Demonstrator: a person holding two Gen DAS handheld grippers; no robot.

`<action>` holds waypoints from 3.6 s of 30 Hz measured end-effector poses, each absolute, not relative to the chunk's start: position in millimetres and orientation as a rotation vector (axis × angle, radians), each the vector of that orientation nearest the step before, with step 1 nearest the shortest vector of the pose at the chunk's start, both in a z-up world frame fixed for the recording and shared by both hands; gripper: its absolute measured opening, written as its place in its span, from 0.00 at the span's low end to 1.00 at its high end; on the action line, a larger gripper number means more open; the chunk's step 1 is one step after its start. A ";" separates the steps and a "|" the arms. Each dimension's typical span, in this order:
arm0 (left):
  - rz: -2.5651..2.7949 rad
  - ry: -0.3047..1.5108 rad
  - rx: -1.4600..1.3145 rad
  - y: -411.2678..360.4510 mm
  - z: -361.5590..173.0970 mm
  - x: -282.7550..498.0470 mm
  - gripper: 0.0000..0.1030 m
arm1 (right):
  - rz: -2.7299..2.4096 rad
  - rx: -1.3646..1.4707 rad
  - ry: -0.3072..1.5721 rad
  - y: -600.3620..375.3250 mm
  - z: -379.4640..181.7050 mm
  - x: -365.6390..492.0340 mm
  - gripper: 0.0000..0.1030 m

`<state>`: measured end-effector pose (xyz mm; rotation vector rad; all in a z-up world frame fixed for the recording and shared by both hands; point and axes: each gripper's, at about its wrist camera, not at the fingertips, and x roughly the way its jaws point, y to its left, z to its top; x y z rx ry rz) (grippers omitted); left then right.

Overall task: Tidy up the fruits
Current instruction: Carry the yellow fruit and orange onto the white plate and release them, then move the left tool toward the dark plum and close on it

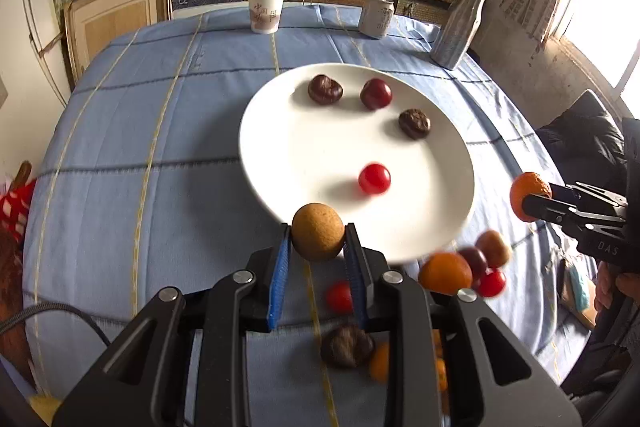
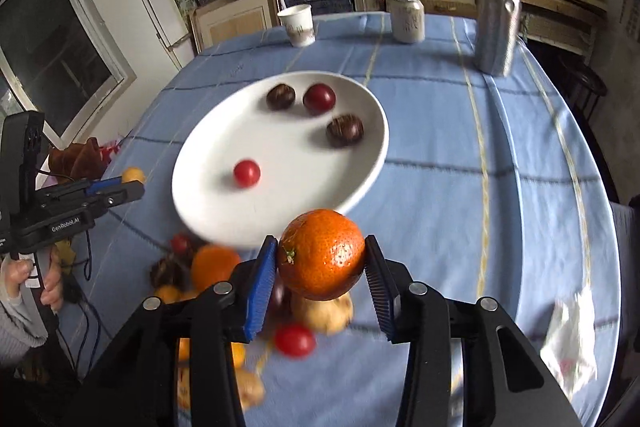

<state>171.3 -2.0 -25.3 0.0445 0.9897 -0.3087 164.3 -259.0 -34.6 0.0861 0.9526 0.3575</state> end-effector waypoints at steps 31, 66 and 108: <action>-0.286 1.051 0.004 3.8 -49.4 185.3 0.53 | 0.383 0.081 0.937 -241.3 -34.1 167.4 0.54; -0.184 1.108 0.088 1.1 -80.0 120.7 0.87 | 0.273 0.152 1.027 -287.9 -51.3 37.7 0.68; -0.180 1.135 0.166 21.4 -98.2 120.0 0.89 | 0.518 0.048 1.215 -219.4 -93.3 56.1 0.49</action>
